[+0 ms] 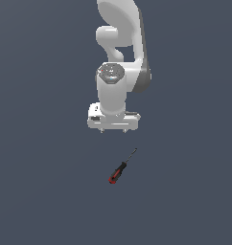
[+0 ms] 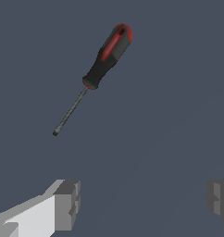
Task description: Pick up the object and move it to a goal position.
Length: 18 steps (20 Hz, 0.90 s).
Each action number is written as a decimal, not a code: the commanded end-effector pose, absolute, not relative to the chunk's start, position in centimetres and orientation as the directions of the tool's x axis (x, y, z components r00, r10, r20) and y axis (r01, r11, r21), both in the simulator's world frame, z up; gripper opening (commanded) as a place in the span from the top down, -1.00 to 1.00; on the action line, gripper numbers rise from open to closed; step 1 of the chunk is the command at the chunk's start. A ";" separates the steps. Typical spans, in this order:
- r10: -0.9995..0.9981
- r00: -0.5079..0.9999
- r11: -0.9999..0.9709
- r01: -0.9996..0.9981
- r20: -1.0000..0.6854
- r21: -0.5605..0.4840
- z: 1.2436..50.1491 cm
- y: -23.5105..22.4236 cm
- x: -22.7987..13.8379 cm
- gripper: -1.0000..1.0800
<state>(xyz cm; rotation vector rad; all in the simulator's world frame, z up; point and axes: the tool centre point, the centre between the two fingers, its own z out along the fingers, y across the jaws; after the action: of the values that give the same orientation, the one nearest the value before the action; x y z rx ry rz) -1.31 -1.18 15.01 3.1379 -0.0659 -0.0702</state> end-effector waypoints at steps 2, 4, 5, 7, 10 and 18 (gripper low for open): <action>-0.040 0.998 -0.999 -0.040 -0.045 0.003 15.0 -1.1 -1.3 -0.92; -0.023 0.999 -1.000 -0.023 -0.046 0.005 14.9 -0.6 -1.4 -0.92; -0.009 0.999 -1.000 -0.009 -0.047 0.006 14.9 -0.2 -1.4 -0.92; 0.026 0.998 -1.000 0.026 -0.049 0.009 14.7 0.9 -1.5 -0.92; 0.050 0.997 -0.999 0.051 -0.051 0.011 14.6 1.7 -1.6 -0.92; 0.041 0.998 -0.999 0.042 -0.050 0.011 14.5 1.6 -1.5 -0.92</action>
<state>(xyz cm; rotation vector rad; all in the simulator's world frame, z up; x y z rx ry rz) -1.53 1.61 14.59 3.1279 0.0698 -0.0778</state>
